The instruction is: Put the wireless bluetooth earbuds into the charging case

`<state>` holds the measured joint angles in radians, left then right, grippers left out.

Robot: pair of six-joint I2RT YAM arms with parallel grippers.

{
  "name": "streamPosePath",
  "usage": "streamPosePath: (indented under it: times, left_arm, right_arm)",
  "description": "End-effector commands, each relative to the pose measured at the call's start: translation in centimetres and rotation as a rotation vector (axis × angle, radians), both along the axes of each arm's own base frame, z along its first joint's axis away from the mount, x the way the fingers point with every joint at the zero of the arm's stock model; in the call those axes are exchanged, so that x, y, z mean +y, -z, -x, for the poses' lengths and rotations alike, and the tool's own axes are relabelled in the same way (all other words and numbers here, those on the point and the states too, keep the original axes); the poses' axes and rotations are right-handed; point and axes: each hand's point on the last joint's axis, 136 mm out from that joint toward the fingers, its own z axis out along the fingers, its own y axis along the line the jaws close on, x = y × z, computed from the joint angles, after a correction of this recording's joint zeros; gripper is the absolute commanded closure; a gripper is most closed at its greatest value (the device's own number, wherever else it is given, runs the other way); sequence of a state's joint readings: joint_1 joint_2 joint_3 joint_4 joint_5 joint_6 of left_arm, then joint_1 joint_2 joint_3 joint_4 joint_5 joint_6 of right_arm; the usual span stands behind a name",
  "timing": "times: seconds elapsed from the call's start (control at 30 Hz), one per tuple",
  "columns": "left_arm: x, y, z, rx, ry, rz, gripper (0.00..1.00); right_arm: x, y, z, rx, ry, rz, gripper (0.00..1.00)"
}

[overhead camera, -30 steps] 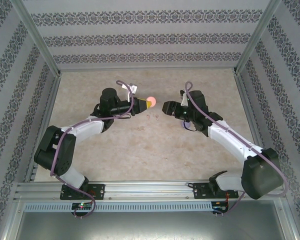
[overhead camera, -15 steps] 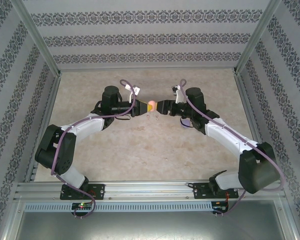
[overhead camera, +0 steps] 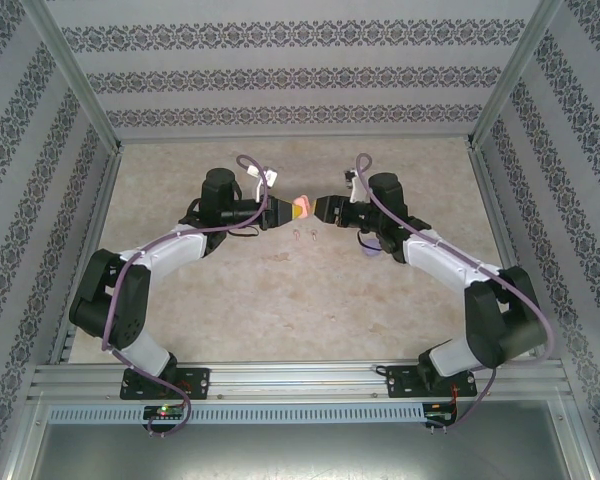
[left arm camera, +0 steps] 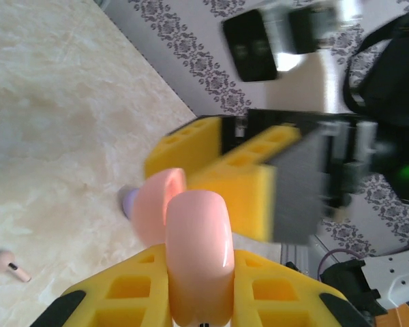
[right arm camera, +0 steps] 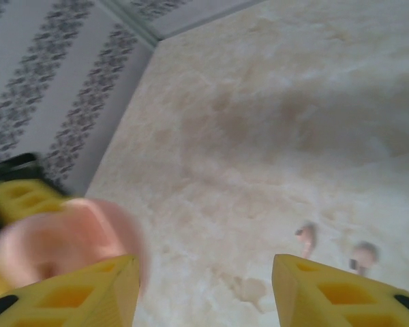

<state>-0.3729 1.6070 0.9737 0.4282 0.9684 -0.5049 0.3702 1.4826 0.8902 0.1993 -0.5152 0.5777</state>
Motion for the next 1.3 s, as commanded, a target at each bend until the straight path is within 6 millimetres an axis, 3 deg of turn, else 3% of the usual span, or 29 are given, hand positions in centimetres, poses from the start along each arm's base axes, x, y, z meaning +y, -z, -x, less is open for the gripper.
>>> streamPosePath:
  times: [0.0, 0.2, 0.37, 0.5, 0.83, 1.27]
  left_arm:
    - [-0.3, -3.2, 1.1, -0.093, 0.043, 0.046, 1.0]
    - [-0.2, -3.0, 1.1, -0.095, 0.037, 0.043, 1.0]
    - [-0.4, -3.3, 1.3, -0.095, 0.06, 0.057, 1.0]
    - [-0.6, -3.5, 1.3, -0.093, 0.072, 0.069, 1.0]
    - [-0.8, -4.3, 1.4, -0.1, 0.087, 0.088, 1.0]
    - [-0.7, -4.6, 1.6, -0.109, 0.087, 0.092, 1.0]
  right_arm:
    - [-1.7, 2.6, -0.4, 0.066, 0.064, 0.006, 0.46]
    - [-2.2, -0.8, 2.0, 0.019, 0.026, -0.055, 0.45]
    - [-1.1, -5.1, 4.0, -0.071, -0.072, -0.134, 0.44]
    - [0.1, -6.7, 4.3, -0.096, -0.135, -0.158, 0.45]
    - [2.0, -7.0, 3.3, -0.095, -0.176, -0.171, 0.52]
    - [2.9, -4.9, 2.5, -0.042, -0.18, -0.171, 0.6]
